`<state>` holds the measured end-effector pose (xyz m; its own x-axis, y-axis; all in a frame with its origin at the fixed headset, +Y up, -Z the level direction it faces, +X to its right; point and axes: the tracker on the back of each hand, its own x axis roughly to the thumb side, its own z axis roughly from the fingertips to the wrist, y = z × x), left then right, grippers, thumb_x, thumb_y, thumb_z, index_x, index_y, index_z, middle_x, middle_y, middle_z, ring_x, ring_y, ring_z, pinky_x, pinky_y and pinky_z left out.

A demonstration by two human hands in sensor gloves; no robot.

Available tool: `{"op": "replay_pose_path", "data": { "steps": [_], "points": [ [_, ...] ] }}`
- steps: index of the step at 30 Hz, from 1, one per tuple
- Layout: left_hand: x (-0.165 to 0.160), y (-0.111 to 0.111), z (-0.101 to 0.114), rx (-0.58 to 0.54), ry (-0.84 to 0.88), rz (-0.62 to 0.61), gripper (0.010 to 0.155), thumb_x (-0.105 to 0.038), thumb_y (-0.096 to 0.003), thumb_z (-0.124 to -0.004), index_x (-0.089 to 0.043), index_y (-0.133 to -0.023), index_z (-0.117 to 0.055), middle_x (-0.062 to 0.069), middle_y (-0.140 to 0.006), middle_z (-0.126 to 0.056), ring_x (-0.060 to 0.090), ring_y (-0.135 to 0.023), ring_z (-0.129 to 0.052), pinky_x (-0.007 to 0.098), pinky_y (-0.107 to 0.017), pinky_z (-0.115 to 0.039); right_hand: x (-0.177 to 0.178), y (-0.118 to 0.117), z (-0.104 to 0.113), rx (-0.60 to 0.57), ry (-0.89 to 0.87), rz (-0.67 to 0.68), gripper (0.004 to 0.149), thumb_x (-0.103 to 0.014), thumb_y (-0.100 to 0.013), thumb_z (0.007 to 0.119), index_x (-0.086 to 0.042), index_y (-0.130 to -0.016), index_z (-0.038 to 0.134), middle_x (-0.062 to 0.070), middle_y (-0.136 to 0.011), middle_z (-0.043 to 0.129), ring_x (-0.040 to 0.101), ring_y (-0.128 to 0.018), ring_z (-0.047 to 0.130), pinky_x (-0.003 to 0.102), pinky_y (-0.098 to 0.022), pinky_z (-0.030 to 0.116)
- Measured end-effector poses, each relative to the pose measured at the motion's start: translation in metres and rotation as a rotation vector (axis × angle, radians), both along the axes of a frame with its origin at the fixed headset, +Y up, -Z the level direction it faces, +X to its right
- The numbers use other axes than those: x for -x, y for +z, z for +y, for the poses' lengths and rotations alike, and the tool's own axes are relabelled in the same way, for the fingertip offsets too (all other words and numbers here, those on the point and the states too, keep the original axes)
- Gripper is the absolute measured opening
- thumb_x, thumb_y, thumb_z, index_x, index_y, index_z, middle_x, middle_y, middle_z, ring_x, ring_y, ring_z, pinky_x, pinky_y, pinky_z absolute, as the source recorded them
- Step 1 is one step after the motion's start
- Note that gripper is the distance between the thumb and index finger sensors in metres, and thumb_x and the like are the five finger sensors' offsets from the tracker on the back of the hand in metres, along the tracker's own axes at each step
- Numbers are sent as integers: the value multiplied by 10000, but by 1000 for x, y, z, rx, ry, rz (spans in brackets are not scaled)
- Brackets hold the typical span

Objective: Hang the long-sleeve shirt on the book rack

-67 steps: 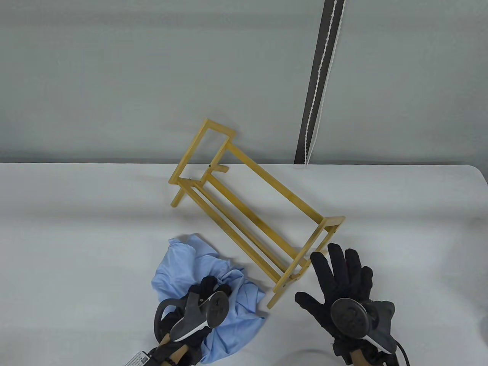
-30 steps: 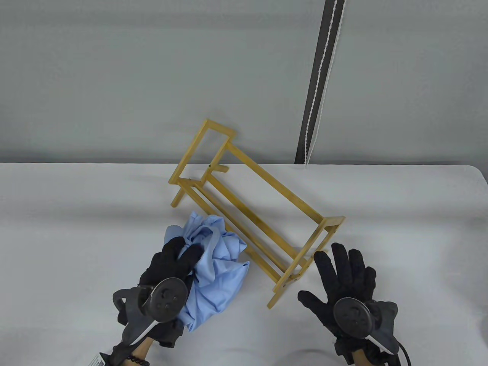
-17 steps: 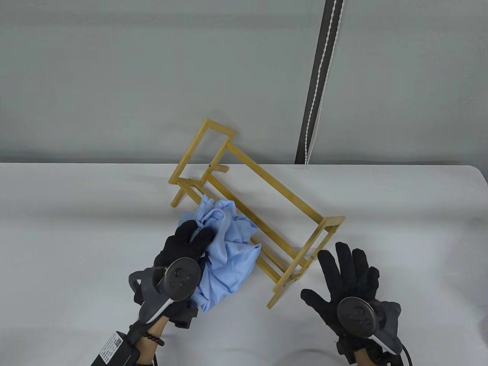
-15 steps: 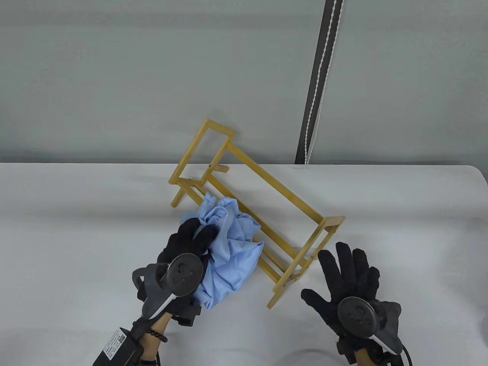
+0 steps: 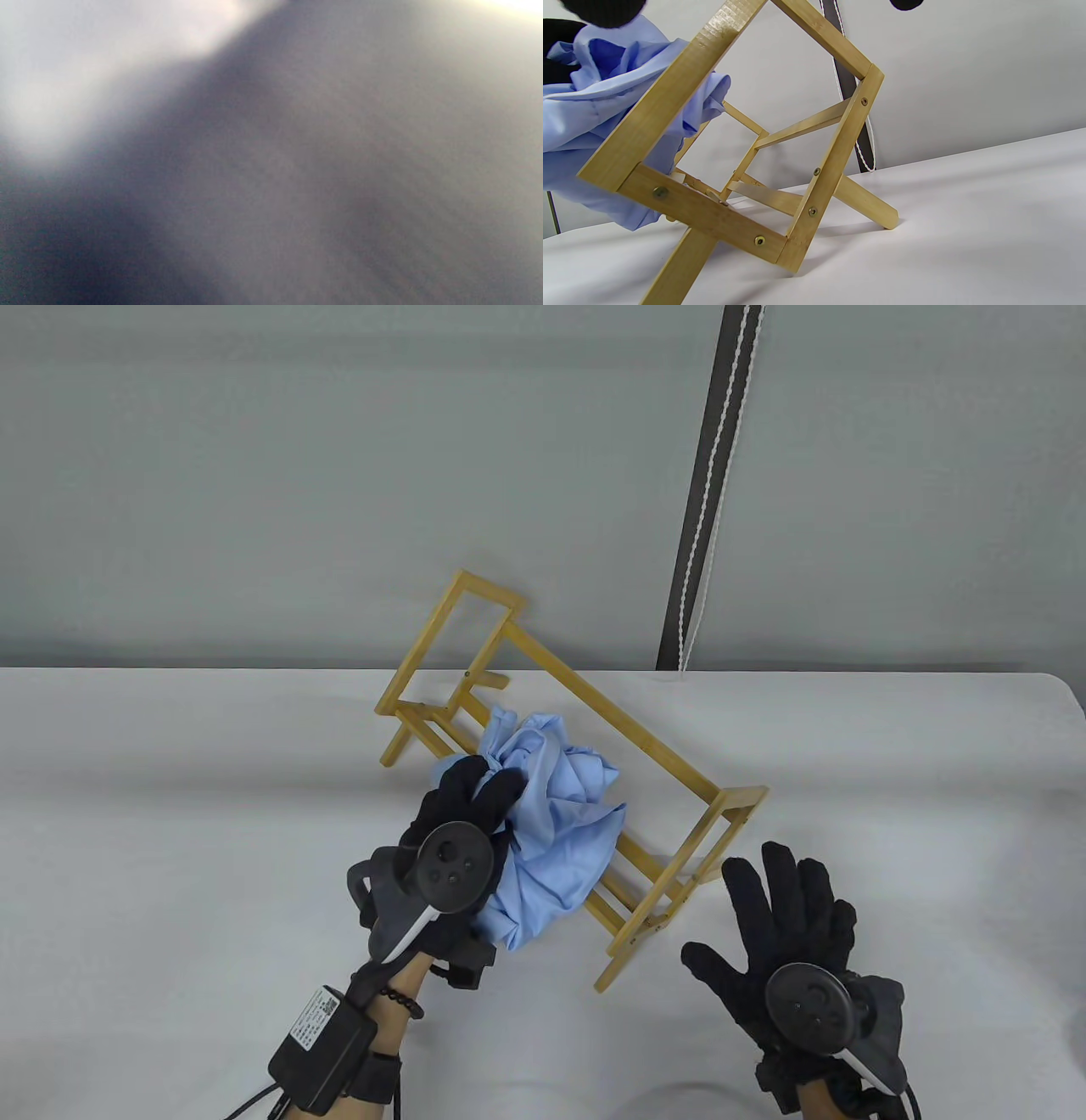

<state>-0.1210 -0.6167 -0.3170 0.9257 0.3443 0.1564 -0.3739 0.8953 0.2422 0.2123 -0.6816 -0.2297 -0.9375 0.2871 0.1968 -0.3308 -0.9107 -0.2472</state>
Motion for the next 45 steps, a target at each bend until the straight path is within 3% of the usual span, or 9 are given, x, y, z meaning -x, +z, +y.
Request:
{"op": "replay_pose_path", "data": {
  "steps": [8, 11, 25, 45],
  "points": [
    [-15, -21, 5, 51, 15, -19, 554, -466, -545, -815, -601, -1010, -546, -141, -1229, -589, 173, -860, -946, 346, -600, -917, -2, 0, 1, -2, -10, -7, 901, -752, -456, 651, -312, -1151, 283, 180, -1238, 269, 624, -1093, 344, 826, -655, 363],
    [-18, -31, 7, -2, 0, -7, 553, -464, -533, -823, -591, -1005, -567, -134, -1217, -618, 178, -838, -965, 345, -580, -929, -2, 0, 1, 1, -11, -9, 900, -752, -456, 651, -313, -1151, 285, 180, -1239, 272, 625, -1092, 347, 826, -655, 363],
    [-29, -73, 8, 108, 54, 4, 551, -476, -558, -797, -614, -1015, -523, -160, -1241, -557, 164, -892, -921, 344, -625, -901, -5, -1, 1, 9, -13, -23, 898, -752, -455, 652, -313, -1151, 293, 178, -1239, 279, 624, -1091, 357, 825, -656, 366],
    [-49, -100, -28, 269, -8, 27, 575, -535, -560, -754, -639, -1041, -457, -178, -1269, -497, 150, -949, -881, 338, -658, -872, -5, -1, 1, 10, -11, -34, 895, -752, -454, 651, -315, -1150, 297, 177, -1240, 286, 624, -1091, 367, 824, -657, 368]
  ]
}}
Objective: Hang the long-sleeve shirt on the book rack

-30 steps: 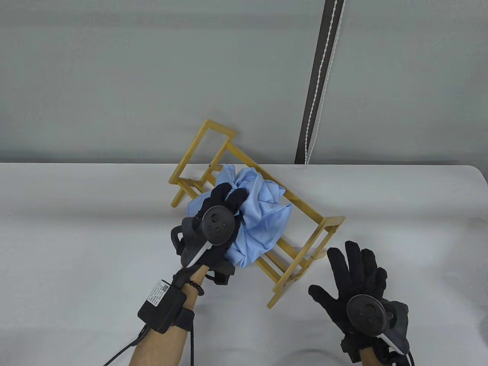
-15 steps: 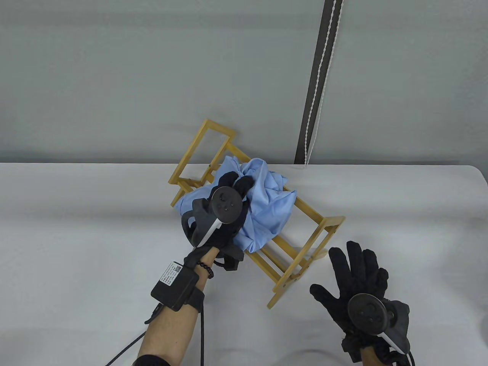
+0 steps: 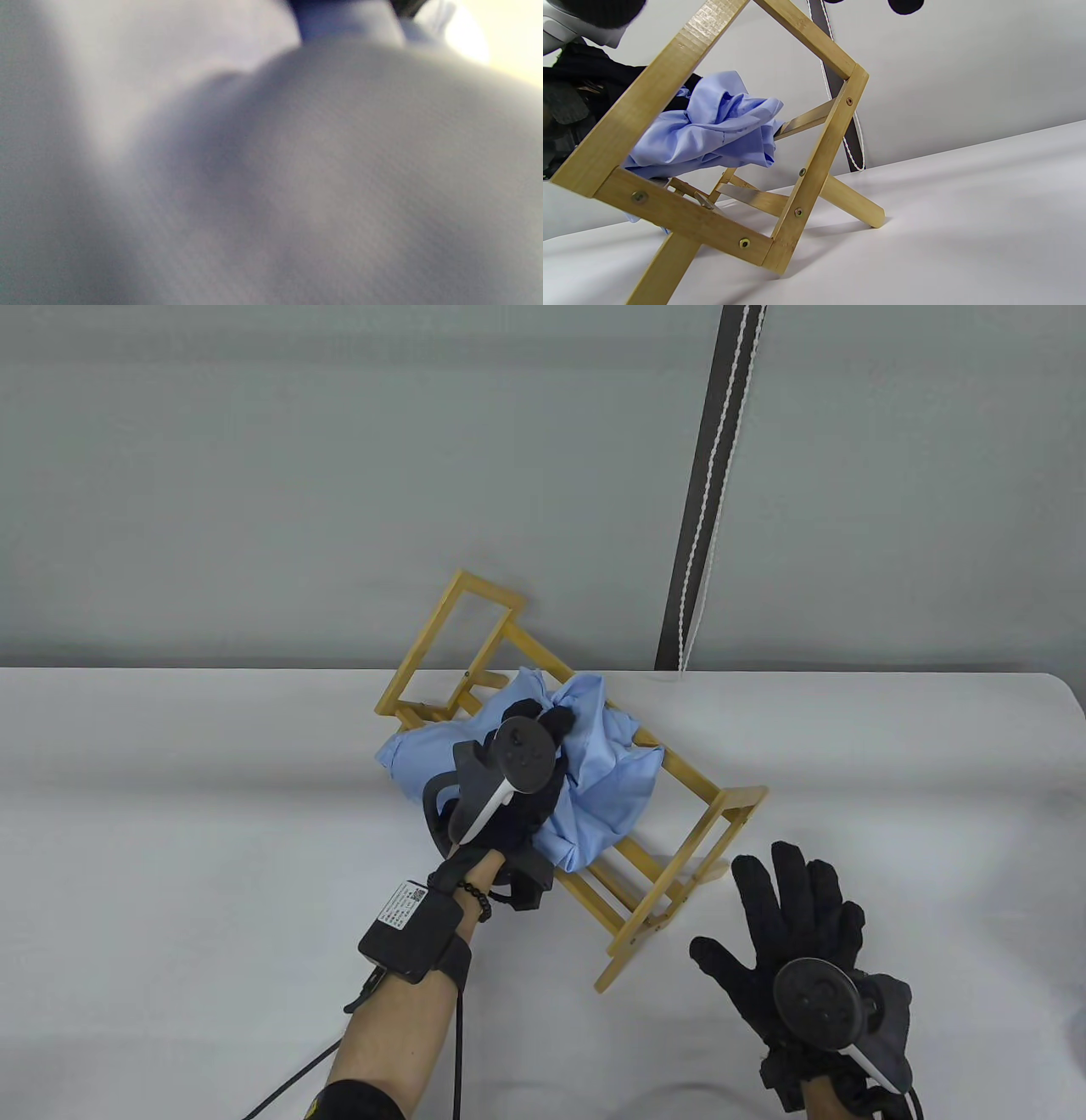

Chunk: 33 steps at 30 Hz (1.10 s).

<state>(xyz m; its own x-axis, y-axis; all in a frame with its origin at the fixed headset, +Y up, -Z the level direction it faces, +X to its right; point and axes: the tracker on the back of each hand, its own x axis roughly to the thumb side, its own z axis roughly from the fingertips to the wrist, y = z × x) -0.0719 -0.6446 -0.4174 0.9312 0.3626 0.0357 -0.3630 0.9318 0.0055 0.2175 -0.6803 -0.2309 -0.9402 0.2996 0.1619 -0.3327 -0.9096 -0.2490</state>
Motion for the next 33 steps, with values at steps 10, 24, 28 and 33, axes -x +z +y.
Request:
{"op": "replay_pose_path", "data": {
  "steps": [10, 24, 28, 33],
  "points": [
    [-7, 1, -13, 56, -90, -45, 767, -695, -475, -683, -618, -1126, -284, -144, -1351, -287, 251, -1215, -550, 459, -837, -684, 0, 0, 0, -6, -1, 0, 894, -752, -454, 651, -316, -1151, 301, 174, -1241, 289, 620, -1094, 369, 822, -659, 368],
    [6, 22, -2, -23, -71, -121, 886, -848, -388, -565, -586, -1172, -247, -133, -1382, -207, 345, -1281, -262, 645, -876, -342, 4, 0, -1, -11, 1, 18, 894, -753, -453, 651, -317, -1151, 302, 171, -1242, 292, 619, -1096, 366, 821, -661, 367],
    [12, 29, 3, -50, -68, -135, 882, -850, -389, -564, -579, -1173, -266, -129, -1379, -235, 354, -1276, -262, 648, -869, -342, 6, 0, -2, -8, 9, 23, 894, -753, -453, 651, -319, -1151, 300, 171, -1242, 291, 618, -1097, 362, 822, -661, 365],
    [21, 42, 6, -107, -99, -139, 873, -844, -394, -571, -571, -1174, -289, -121, -1378, -261, 364, -1268, -292, 646, -862, -365, 11, 0, -3, 0, 25, 32, 895, -753, -452, 652, -319, -1150, 298, 168, -1243, 288, 616, -1098, 357, 822, -661, 364]
  ]
}}
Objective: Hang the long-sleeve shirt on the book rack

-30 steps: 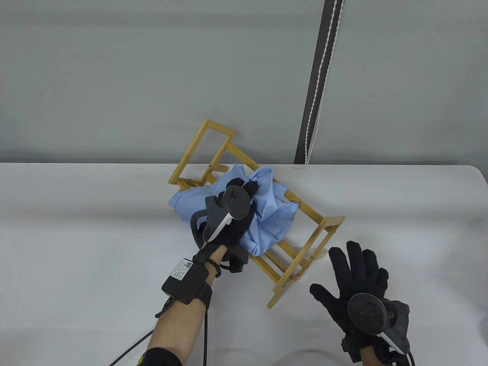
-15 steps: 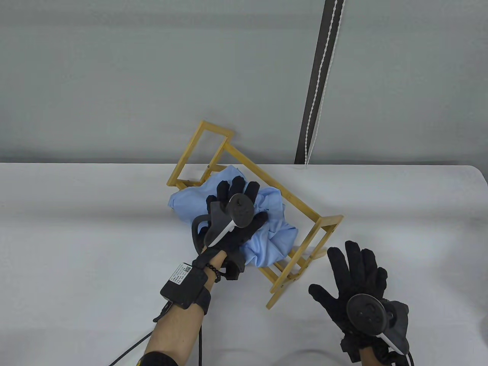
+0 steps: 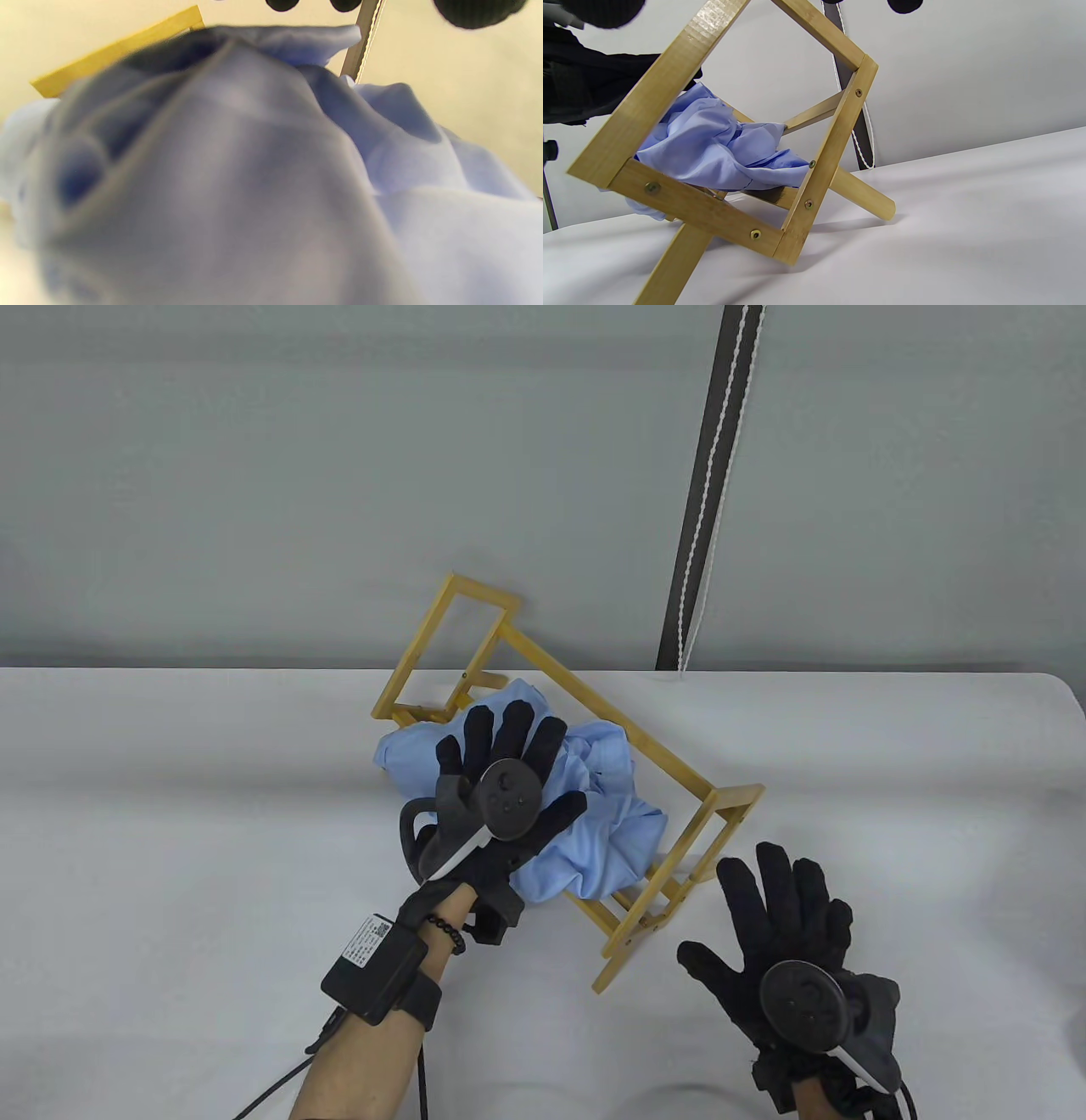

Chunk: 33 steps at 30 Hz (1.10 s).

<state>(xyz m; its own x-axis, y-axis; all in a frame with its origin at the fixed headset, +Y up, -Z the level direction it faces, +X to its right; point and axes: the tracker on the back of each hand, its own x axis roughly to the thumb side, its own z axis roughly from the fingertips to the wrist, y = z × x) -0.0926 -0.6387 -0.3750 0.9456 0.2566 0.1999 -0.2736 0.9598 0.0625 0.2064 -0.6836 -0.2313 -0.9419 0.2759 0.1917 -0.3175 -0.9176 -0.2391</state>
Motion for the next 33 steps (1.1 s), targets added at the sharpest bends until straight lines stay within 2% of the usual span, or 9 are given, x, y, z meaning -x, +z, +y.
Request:
{"op": "replay_pose_path", "data": {
  "steps": [16, 26, 33],
  "points": [
    [23, 55, 6, -97, 17, -49, 859, -834, -401, -580, -552, -1175, -338, -101, -1373, -324, 378, -1256, -371, 650, -851, -419, 13, -1, -2, 4, 32, 27, 897, -753, -451, 651, -318, -1151, 296, 166, -1243, 285, 615, -1099, 353, 822, -663, 363],
    [38, 90, -4, -113, 0, -48, 853, -833, -403, -582, -546, -1174, -358, -98, -1369, -355, 381, -1250, -408, 651, -846, -442, 25, 0, -4, 11, 70, 48, 899, -755, -449, 649, -324, -1149, 287, 165, -1243, 268, 613, -1101, 342, 821, -665, 370],
    [52, 105, -7, -107, -9, -23, 852, -832, -405, -583, -542, -1175, -361, -92, -1369, -352, 384, -1248, -405, 650, -845, -440, 28, 1, -4, 15, 78, 50, 900, -754, -450, 651, -321, -1150, 285, 166, -1242, 266, 612, -1101, 343, 820, -666, 376]
  ]
}}
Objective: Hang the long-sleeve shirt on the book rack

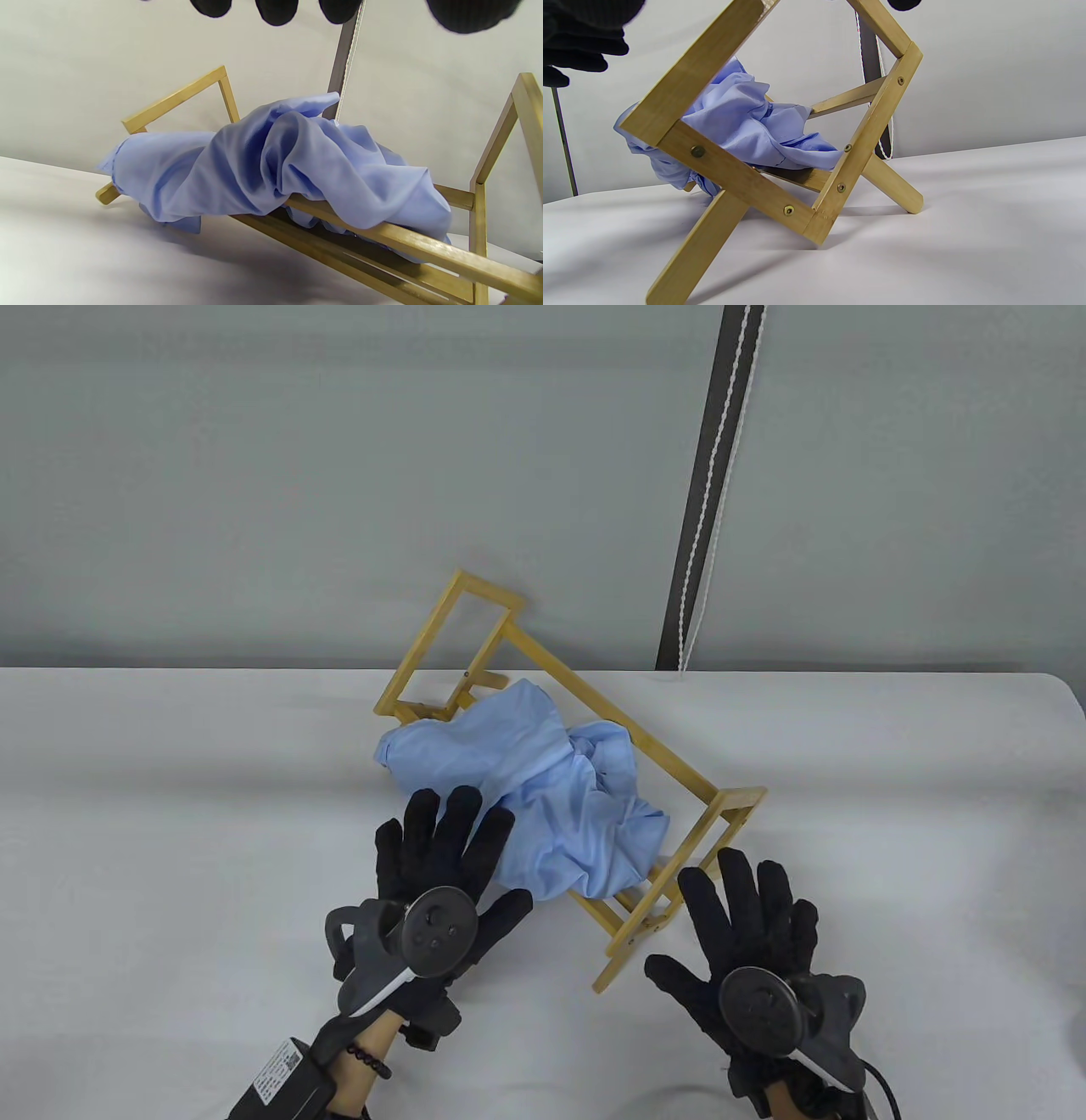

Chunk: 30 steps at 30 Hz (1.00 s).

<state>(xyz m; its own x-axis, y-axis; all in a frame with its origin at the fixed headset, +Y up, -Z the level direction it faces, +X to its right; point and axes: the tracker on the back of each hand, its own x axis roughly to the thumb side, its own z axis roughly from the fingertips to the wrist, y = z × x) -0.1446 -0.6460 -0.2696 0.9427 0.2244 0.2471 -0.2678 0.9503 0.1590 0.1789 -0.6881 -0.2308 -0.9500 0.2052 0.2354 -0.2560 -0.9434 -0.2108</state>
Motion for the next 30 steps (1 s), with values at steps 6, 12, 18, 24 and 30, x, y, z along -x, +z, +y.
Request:
{"op": "replay_pose_path", "data": {
  "steps": [6, 12, 18, 24, 30],
  "points": [
    [8, 12, -7, 2, -24, 10, 848, -830, -403, -585, -540, -1171, -373, -97, -1365, -368, 380, -1246, -421, 649, -843, -451, 2, 1, 0, 4, 7, 1, 899, -752, -450, 652, -322, -1149, 285, 168, -1241, 263, 613, -1100, 344, 820, -666, 377],
    [16, 27, -17, 10, -43, 16, 846, -828, -403, -588, -535, -1170, -382, -93, -1361, -382, 380, -1242, -435, 642, -843, -459, 4, 1, 0, 7, 13, 2, 902, -753, -451, 652, -321, -1150, 279, 170, -1241, 255, 612, -1101, 339, 817, -669, 387],
    [23, 38, -24, 3, 6, 12, 837, -817, -402, -600, -522, -1162, -414, -86, -1349, -417, 372, -1227, -484, 609, -850, -473, 8, 2, -1, 12, 24, 18, 911, -752, -452, 653, -315, -1149, 262, 169, -1240, 245, 608, -1103, 338, 814, -671, 392],
    [24, 50, -30, -42, 11, -21, 832, -816, -397, -606, -518, -1154, -435, -87, -1339, -451, 360, -1220, -519, 602, -846, -499, 11, 2, -3, 16, 33, 37, 916, -750, -455, 652, -311, -1149, 250, 177, -1238, 232, 612, -1100, 329, 816, -670, 386],
    [23, 54, -34, -35, -2, -51, 832, -816, -398, -604, -515, -1155, -436, -91, -1337, -453, 360, -1220, -519, 605, -845, -500, 13, 4, -5, 27, 50, 38, 919, -749, -453, 653, -302, -1149, 252, 179, -1236, 240, 611, -1099, 333, 816, -669, 387]
  ]
}}
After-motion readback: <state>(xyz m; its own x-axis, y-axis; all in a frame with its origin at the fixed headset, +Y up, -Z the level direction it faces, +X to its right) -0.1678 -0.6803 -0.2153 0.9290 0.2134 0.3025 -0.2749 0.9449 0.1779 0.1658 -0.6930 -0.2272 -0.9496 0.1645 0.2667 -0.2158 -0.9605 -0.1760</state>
